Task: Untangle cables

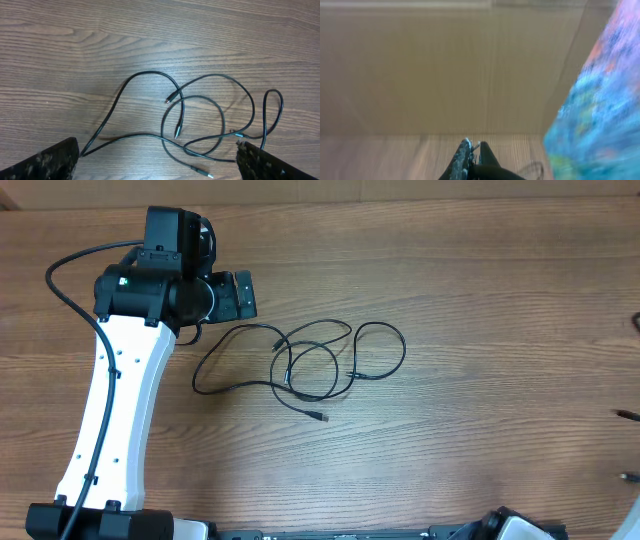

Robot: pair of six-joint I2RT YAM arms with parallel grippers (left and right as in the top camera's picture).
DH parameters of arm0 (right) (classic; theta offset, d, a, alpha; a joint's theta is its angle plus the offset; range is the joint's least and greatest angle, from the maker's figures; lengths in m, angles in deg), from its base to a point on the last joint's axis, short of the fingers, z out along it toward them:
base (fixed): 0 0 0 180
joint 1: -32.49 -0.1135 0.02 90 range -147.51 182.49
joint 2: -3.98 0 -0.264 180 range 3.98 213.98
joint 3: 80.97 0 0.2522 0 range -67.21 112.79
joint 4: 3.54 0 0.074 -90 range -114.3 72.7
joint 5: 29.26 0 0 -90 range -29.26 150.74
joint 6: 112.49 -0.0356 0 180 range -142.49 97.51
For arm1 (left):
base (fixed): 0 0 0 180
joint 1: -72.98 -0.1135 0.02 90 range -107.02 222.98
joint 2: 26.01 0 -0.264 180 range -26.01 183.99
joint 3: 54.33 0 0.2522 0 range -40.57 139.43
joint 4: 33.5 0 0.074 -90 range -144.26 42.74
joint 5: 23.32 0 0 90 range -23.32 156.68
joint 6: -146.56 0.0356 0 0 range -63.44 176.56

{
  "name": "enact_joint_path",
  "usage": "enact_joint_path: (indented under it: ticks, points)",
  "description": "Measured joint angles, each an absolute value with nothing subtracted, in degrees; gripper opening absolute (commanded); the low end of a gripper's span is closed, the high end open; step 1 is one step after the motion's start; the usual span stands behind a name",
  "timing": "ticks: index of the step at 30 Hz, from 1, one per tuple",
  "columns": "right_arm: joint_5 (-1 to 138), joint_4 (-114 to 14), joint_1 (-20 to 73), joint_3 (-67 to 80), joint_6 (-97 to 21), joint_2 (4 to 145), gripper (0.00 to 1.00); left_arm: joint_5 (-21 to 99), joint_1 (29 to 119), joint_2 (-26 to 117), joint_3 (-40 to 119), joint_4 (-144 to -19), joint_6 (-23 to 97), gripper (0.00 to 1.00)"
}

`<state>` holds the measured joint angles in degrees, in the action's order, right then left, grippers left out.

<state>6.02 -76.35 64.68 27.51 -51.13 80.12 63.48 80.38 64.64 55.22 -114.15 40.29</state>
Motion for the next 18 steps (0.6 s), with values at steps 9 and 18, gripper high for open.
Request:
enact_joint_path:
  ticks: [9, 18]
  points:
    - [30.4, -79.8, 82.4, 27.2, -57.9, 93.1, 0.04, 63.5, 80.4, 64.6, 55.1, -114.1, 40.3, 1.0]
    - [45.4, -83.0, 90.3, 26.9, -61.8, 108.3, 0.13, 63.5, 80.4, 64.6, 55.1, -114.1, 40.3, 1.0]
